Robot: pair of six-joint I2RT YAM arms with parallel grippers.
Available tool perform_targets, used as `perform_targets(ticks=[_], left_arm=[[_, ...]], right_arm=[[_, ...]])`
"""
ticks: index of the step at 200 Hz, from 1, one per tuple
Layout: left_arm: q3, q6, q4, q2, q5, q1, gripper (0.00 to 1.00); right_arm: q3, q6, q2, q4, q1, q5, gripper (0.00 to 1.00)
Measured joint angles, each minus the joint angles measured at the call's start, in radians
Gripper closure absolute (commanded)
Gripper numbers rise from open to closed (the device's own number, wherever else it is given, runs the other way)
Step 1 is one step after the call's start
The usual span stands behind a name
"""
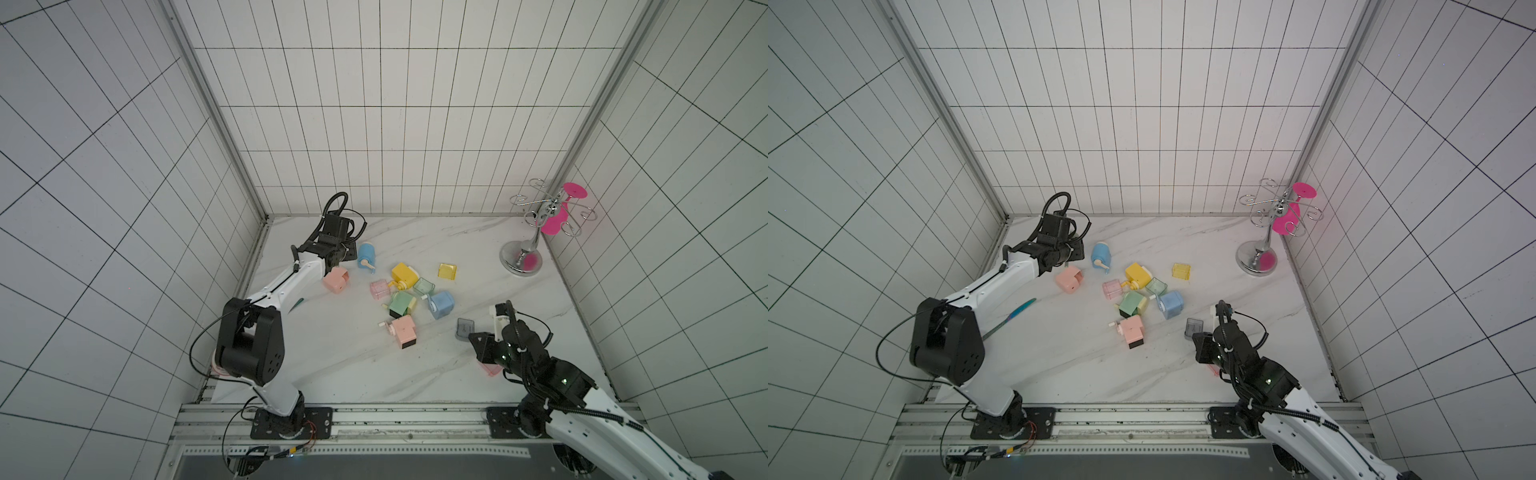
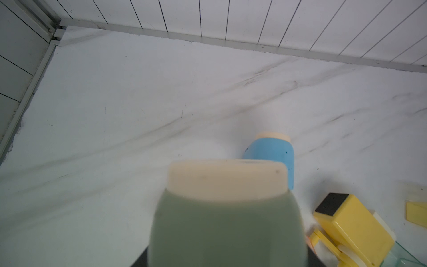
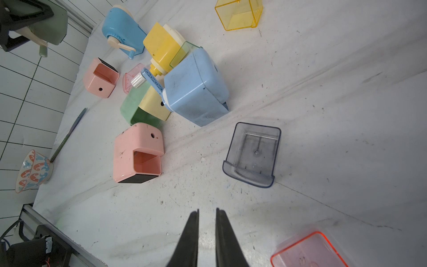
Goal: Put the tray back into the pencil sharpener
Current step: Place the pencil sharpener at the center of the board.
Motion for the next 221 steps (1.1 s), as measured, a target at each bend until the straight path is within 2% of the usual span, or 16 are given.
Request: perform_targets(ticks=[43,86,142,221], left_arm=[[0.280,0.029,-0.080,0.249,0.042,0.022,1.00],[0.380,0.051,-0.157,0.393,0.052,0.031,1.00],[0.393,0.066,-0.206,0.469,0.047,0.042,1.00],[0.351,0.064,-0.196,0.471,0.045,0.043,1.00]], right_arm=[[0.000,0.000,0.000,-0.001,0.000,0.000,0.81],[0.000,0.000,-0.002,-0.003,0.000,0.000,0.81],[0.000,-0.003,0.013,-0.005,0.000,0.000,0.81],[0.000,-0.008,0.020,-0.006,0.000,0.000,0.80]])
